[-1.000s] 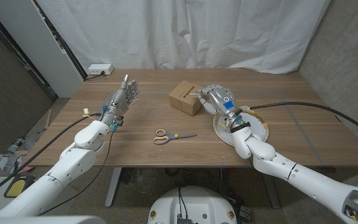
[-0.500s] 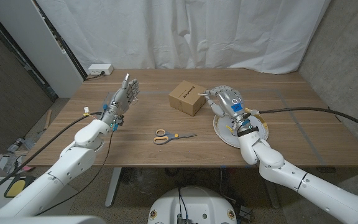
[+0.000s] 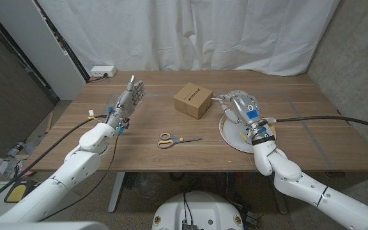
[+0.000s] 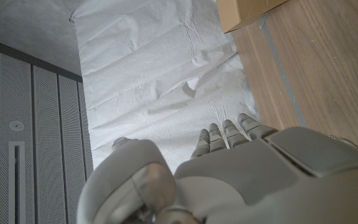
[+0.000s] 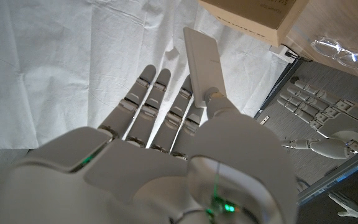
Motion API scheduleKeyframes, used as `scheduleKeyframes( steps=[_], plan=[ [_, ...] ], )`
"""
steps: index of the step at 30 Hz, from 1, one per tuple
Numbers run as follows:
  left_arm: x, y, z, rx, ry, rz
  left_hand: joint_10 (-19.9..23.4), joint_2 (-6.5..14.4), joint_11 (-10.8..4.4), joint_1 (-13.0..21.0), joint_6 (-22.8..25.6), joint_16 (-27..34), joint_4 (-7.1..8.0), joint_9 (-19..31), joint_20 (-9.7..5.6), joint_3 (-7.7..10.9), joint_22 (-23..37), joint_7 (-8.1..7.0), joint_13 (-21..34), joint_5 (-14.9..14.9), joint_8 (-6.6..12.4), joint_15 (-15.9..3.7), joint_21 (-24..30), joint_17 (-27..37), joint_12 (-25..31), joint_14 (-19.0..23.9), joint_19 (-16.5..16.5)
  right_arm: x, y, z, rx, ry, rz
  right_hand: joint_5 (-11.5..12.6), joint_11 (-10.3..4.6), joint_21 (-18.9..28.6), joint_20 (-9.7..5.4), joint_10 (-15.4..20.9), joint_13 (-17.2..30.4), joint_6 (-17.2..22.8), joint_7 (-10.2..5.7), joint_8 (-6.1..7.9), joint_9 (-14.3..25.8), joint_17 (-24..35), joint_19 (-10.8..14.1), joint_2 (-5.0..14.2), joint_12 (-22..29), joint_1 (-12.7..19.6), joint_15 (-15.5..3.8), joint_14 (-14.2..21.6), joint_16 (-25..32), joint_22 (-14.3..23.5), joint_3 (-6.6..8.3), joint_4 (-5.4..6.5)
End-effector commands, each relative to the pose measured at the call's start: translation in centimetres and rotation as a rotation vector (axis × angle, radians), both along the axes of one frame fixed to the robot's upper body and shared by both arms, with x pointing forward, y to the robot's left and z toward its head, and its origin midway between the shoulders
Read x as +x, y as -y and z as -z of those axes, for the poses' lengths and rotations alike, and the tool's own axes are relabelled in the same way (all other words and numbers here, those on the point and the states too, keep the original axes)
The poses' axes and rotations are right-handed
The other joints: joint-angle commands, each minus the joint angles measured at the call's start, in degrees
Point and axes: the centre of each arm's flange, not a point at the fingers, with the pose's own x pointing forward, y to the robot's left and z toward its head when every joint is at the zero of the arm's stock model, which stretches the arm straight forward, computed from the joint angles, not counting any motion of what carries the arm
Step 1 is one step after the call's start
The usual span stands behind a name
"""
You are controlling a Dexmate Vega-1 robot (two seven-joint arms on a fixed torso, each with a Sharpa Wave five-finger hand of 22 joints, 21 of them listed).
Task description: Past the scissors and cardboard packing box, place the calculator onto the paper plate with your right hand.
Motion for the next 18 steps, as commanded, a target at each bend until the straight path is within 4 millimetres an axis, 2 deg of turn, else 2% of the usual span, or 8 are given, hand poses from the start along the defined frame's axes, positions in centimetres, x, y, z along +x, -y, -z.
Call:
scheduleKeyframes(
  steps=[1,18],
  plan=[
    [0.1,0.6,0.1,0.016,-0.011,0.008,0.16,0.46,-0.1,0.27,0.48,0.09,0.02,0.15,-0.56,-0.33,0.17,0.01,0.2,-0.05,0.05,0.01,0.23,0.13,-0.2,-0.2,-0.3,-1.7,1.3,1.0,0.026,-0.02,0.036,-0.18,-0.04,0.39,-5.22,0.62,0.0,2.48,-2.11,0.49,0.28,-0.05,0.6,0.14,-0.16,0.23,-7.36,0.44,-0.17,0.17,0.48,0.05],
    [0.6,1.8,0.0,0.009,-0.018,0.019,0.13,0.56,-0.3,0.42,0.51,0.1,0.0,0.15,-0.53,-0.44,0.17,0.0,0.2,-0.09,0.05,-0.04,0.23,0.13,-0.21,-0.16,-0.33,-3.1,2.3,1.6,0.083,-0.055,0.085,-0.14,-0.05,0.55,-5.18,0.73,0.0,2.63,-1.96,0.28,0.29,-0.03,0.68,0.12,-0.41,0.18,-7.39,0.53,-0.37,0.18,0.65,0.06]
  ],
)
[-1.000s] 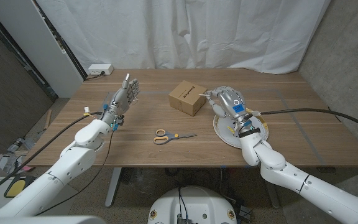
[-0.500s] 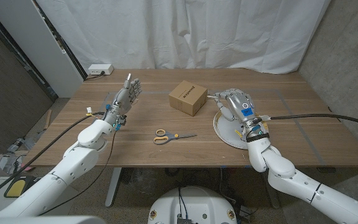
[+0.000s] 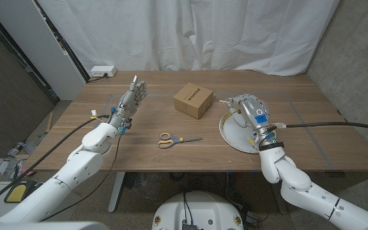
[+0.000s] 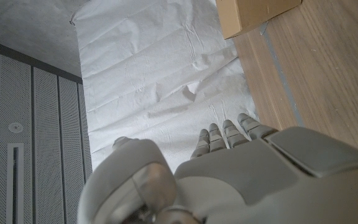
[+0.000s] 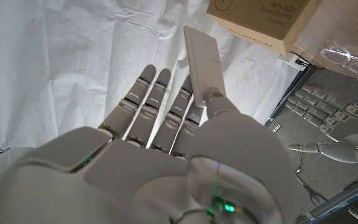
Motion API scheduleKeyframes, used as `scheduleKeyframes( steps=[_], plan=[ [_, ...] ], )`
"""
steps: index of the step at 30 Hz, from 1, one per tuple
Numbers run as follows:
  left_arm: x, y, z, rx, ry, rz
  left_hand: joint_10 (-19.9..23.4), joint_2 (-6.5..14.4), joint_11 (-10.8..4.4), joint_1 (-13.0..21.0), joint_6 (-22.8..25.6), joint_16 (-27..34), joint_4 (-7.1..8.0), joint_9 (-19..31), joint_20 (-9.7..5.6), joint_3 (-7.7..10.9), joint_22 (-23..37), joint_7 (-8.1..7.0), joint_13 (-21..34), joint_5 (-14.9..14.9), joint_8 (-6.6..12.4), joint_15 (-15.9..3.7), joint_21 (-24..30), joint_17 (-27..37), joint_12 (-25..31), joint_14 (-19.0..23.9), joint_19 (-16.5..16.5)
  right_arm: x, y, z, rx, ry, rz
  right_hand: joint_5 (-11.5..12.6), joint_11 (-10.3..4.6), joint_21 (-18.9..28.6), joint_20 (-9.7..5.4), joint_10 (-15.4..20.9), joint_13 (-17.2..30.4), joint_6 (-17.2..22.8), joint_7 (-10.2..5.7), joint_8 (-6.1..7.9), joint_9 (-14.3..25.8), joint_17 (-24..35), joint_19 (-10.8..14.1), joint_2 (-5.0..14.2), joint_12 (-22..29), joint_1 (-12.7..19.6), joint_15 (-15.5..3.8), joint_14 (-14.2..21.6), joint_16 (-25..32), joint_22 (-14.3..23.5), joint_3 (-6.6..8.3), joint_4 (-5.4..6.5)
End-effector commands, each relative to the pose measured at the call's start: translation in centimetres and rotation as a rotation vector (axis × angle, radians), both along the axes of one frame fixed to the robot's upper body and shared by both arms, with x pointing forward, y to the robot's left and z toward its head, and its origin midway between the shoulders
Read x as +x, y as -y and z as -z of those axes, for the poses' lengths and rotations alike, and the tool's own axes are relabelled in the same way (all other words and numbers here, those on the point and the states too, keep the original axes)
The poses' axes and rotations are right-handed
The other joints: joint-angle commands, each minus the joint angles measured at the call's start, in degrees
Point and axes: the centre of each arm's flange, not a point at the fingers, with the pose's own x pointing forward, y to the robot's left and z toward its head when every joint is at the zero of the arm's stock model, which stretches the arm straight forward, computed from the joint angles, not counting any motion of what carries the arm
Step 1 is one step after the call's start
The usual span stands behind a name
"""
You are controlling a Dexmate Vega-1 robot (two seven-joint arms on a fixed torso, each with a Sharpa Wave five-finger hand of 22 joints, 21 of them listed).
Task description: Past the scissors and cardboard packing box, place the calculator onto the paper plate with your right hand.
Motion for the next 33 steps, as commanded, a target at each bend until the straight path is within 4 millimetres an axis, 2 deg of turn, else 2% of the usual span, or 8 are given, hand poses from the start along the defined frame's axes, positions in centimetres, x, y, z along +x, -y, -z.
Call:
scheduleKeyframes(
  steps=[1,14,33],
  plan=[
    [0.5,0.7,-0.1,0.006,-0.012,0.006,0.12,0.25,-0.29,0.12,0.52,0.1,0.0,0.15,-0.53,-0.45,0.18,0.02,0.2,-0.1,0.05,-0.03,0.22,0.13,-0.21,-0.17,-0.33,-1.0,0.6,0.4,0.035,-0.027,0.034,-0.01,-0.08,0.17,-5.23,0.72,0.0,2.56,-2.09,0.01,0.33,-0.02,0.58,0.14,-0.21,0.17,-7.42,0.59,0.03,0.18,0.67,0.06],
    [1.3,1.1,-0.9,0.035,-0.02,0.025,0.18,0.3,-0.31,0.24,0.48,0.08,-0.02,0.15,-0.56,-0.54,0.18,-0.01,0.2,-0.12,0.03,-0.05,0.21,0.13,-0.19,-0.19,-0.39,-0.8,1.5,1.2,0.035,-0.063,0.085,0.02,-0.13,0.29,-5.24,0.88,0.01,2.69,-2.17,-0.14,0.34,0.0,0.64,0.06,-0.36,0.06,-7.39,0.74,-0.07,0.18,0.74,0.09],
    [0.1,-0.5,-1.7,0.029,0.004,-0.016,0.17,0.38,-0.23,0.37,0.47,0.08,-0.02,0.15,-0.55,-0.66,0.18,0.02,0.2,-0.16,0.02,-0.03,0.23,0.13,-0.2,-0.18,-0.37,-0.2,3.9,2.5,0.073,-0.111,0.161,0.14,-0.06,0.4,-5.22,1.19,0.02,2.87,-2.22,-0.3,0.36,0.01,0.63,-0.02,-0.5,-0.05,-7.42,0.77,-0.25,0.18,0.86,0.09]
  ],
)
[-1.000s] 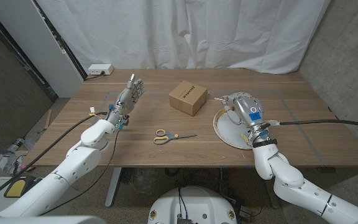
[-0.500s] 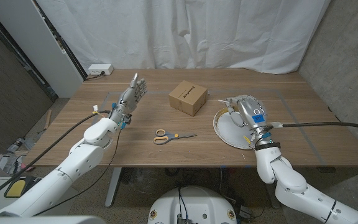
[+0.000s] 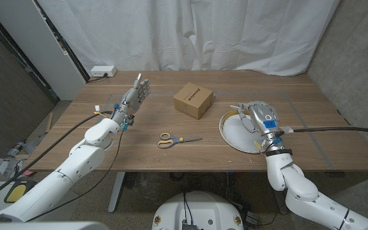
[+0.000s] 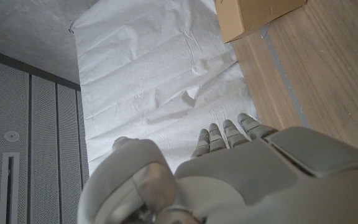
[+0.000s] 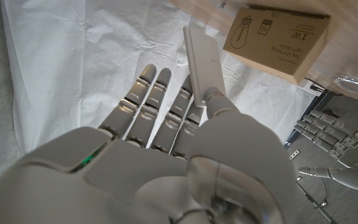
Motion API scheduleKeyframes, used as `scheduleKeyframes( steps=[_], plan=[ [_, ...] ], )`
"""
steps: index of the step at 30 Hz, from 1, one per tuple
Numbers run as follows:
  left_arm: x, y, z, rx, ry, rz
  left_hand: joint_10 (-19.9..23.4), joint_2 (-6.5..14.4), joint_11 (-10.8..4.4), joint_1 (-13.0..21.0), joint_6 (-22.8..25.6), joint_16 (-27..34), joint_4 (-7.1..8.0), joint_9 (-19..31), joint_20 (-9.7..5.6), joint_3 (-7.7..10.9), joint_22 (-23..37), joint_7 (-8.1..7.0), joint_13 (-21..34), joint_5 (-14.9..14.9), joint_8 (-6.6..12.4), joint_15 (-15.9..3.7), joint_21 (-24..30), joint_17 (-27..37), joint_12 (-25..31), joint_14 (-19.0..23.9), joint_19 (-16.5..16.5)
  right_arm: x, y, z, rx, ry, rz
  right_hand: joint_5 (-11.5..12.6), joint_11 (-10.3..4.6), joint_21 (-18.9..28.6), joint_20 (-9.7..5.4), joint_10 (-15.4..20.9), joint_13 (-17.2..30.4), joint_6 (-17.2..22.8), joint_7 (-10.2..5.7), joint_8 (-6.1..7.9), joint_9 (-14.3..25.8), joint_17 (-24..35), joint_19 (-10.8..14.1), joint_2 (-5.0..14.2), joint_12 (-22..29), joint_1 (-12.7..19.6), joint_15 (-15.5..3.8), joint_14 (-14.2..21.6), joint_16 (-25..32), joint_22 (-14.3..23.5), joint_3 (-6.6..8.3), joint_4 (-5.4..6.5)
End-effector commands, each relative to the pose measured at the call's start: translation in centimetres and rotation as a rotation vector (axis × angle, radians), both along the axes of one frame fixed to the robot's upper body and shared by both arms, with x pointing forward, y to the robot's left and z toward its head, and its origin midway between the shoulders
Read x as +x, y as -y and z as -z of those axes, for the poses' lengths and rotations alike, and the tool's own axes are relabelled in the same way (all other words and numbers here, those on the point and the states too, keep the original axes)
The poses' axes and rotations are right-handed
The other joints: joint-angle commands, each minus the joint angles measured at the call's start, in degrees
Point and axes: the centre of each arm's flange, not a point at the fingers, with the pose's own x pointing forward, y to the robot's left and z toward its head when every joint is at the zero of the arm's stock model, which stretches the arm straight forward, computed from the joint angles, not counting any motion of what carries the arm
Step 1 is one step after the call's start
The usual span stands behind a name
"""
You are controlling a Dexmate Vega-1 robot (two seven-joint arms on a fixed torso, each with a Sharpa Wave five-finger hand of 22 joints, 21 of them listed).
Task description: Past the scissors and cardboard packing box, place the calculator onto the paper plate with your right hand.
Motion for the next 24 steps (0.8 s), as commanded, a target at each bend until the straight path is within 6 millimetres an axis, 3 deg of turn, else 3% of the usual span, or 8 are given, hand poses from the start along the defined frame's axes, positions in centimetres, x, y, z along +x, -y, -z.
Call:
scheduleKeyframes(
  steps=[1,24],
  plan=[
    [-0.7,-0.7,-0.4,-0.001,0.01,-0.021,0.14,0.4,-0.24,0.38,0.48,0.09,-0.02,0.15,-0.55,-0.68,0.19,0.01,0.2,-0.16,0.02,-0.02,0.22,0.13,-0.21,-0.17,-0.39,0.3,1.4,0.8,0.018,-0.029,0.046,0.36,-0.1,0.41,-5.02,0.54,0.02,2.88,-2.18,-0.2,0.31,0.01,0.44,0.23,-0.09,-0.27,-7.64,0.56,-0.26,0.19,0.48,0.04],
    [-1.0,-0.3,-0.4,0.0,0.011,-0.019,0.14,0.51,-0.28,0.54,0.54,0.07,-0.01,0.15,-0.5,-0.86,0.2,-0.04,0.2,-0.22,0.03,0.03,0.22,0.13,-0.21,-0.23,-0.43,0.0,2.3,2.1,0.045,-0.08,0.09,0.48,-0.09,0.56,-4.92,0.72,0.04,3.14,-2.23,-0.37,0.33,0.01,0.47,0.11,-0.32,-0.28,-7.38,0.72,-0.4,0.18,0.68,-0.09]
  ],
)
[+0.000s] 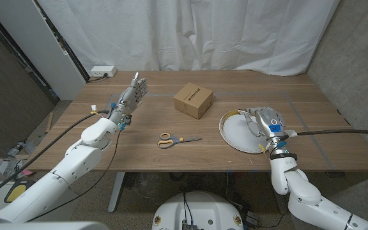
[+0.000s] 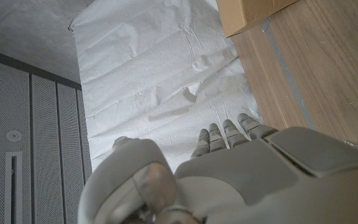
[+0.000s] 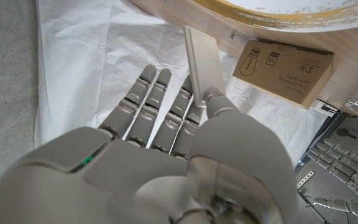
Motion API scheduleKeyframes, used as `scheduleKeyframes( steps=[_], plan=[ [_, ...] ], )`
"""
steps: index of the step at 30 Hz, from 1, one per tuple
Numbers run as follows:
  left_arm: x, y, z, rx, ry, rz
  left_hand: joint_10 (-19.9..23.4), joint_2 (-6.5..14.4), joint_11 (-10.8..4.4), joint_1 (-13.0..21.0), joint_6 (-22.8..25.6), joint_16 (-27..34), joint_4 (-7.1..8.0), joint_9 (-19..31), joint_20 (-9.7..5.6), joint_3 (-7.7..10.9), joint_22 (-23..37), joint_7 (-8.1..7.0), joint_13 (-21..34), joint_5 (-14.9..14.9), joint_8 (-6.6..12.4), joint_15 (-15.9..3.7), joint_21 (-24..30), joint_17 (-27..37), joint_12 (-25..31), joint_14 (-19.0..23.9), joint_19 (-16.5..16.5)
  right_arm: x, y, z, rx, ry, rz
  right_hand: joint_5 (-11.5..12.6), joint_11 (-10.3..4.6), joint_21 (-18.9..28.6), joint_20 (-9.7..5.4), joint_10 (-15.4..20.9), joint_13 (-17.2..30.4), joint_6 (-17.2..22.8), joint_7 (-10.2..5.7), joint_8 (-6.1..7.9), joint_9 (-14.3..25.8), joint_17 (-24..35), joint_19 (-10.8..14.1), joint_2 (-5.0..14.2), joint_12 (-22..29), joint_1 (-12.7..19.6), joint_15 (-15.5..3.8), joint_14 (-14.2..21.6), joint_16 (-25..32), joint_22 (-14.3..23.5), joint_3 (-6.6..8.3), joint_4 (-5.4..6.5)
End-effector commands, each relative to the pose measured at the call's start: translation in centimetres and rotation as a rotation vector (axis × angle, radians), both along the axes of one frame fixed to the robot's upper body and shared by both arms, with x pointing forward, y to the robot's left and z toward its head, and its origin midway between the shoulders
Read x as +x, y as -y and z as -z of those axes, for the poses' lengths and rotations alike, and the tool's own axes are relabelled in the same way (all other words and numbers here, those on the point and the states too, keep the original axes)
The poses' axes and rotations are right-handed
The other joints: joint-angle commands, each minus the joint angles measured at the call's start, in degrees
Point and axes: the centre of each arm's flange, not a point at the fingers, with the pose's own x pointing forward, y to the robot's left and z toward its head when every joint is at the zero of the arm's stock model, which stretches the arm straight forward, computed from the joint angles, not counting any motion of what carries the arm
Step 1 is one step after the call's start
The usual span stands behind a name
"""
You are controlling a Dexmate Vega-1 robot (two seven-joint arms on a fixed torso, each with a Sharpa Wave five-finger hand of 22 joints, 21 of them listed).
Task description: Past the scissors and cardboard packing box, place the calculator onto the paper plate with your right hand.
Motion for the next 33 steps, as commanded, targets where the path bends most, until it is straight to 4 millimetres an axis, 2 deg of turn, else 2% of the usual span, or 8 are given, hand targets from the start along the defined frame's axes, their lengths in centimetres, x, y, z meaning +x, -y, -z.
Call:
scheduleKeyframes(
  steps=[1,6,12,17,28,33],
  plan=[
    [-0.15,0.21,-0.1,0.003,0.003,0.0,0.15,0.28,-0.25,0.32,0.21,0.06,-0.04,0.15,-0.53,-0.36,0.2,0.27,0.2,0.0,0.03,0.03,0.23,0.13,-0.21,-0.24,-0.42,-0.29,0.57,0.39,0.01,-0.023,0.019,0.22,-0.09,0.59,-4.85,0.75,0.04,2.97,-2.44,0.19,0.07,0.0,0.53,0.04,-0.11,-0.3,-7.21,0.66,-0.06,0.18,0.46,-0.24],
    [-0.15,0.36,-0.2,0.003,0.007,0.002,0.16,0.29,-0.22,0.35,0.21,0.05,-0.03,0.15,-0.51,-0.4,0.2,0.32,0.2,-0.01,0.02,0.05,0.22,0.13,-0.21,-0.27,-0.45,-0.23,0.7,0.5,0.01,-0.034,0.021,0.12,0.04,0.7,-4.49,1.09,0.05,3.28,-2.26,0.19,0.08,0.06,0.65,-0.57,-0.11,-1.08,-6.75,0.69,-0.06,0.16,-0.05,0.06],
    [-0.27,0.47,-0.32,0.005,0.011,0.0,0.11,0.32,-0.01,0.37,0.22,0.06,-0.02,0.15,-0.48,-0.45,0.2,0.36,0.2,-0.03,0.02,0.03,0.22,0.13,-0.23,-0.28,-0.46,-0.2,0.81,0.57,0.021,-0.053,0.009,-0.16,0.52,0.8,-3.85,1.06,0.08,3.28,-1.84,-0.09,0.08,-0.11,0.73,-3.26,-0.5,-2.93,-6.2,0.59,-0.36,0.04,-1.64,0.11],
    [-0.34,0.5,-0.31,0.0,0.013,-0.003,0.04,0.34,-0.13,0.38,0.21,0.06,-0.01,0.15,-0.52,-0.49,0.2,0.33,0.2,-0.05,0.01,0.01,0.24,0.13,-0.25,-0.28,-0.43,-0.15,0.78,0.58,0.021,-0.057,0.006,-0.19,0.57,0.65,-3.55,0.4,0.12,2.25,-1.74,-0.72,0.08,-0.15,0.32,-4.32,-1.02,-4.08,-5.88,0.09,-0.66,-0.05,-2.39,0.26],
    [-0.24,0.79,-0.02,-0.005,0.011,-0.002,0.15,0.38,-0.17,0.43,0.21,0.06,0.01,0.15,-0.5,-0.57,0.2,0.32,0.21,-0.07,0.01,0.07,0.24,0.14,-0.21,-0.31,-0.45,-0.03,0.95,0.52,0.017,-0.055,0.009,-0.11,0.71,0.59,-3.44,0.13,0.15,1.96,-1.69,-0.99,0.08,-0.18,0.19,-4.6,-1.29,-4.37,-5.66,-0.17,-0.83,-0.13,-2.5,0.15],
    [-0.27,0.87,0.01,-0.008,0.012,-0.004,0.07,0.39,-0.07,0.45,0.26,0.05,0.02,0.15,-0.49,-0.61,0.2,0.34,0.2,-0.09,0.03,0.08,0.24,0.14,-0.23,-0.32,-0.43,0.02,1.04,0.6,0.019,-0.067,0.009,-0.04,1.07,0.44,-3.12,-1.04,0.21,0.72,-1.52,-1.68,0.08,-0.22,-0.18,-4.96,-1.95,-4.69,-5.68,-0.57,-1.03,-0.22,-2.6,-0.03]
  ],
)
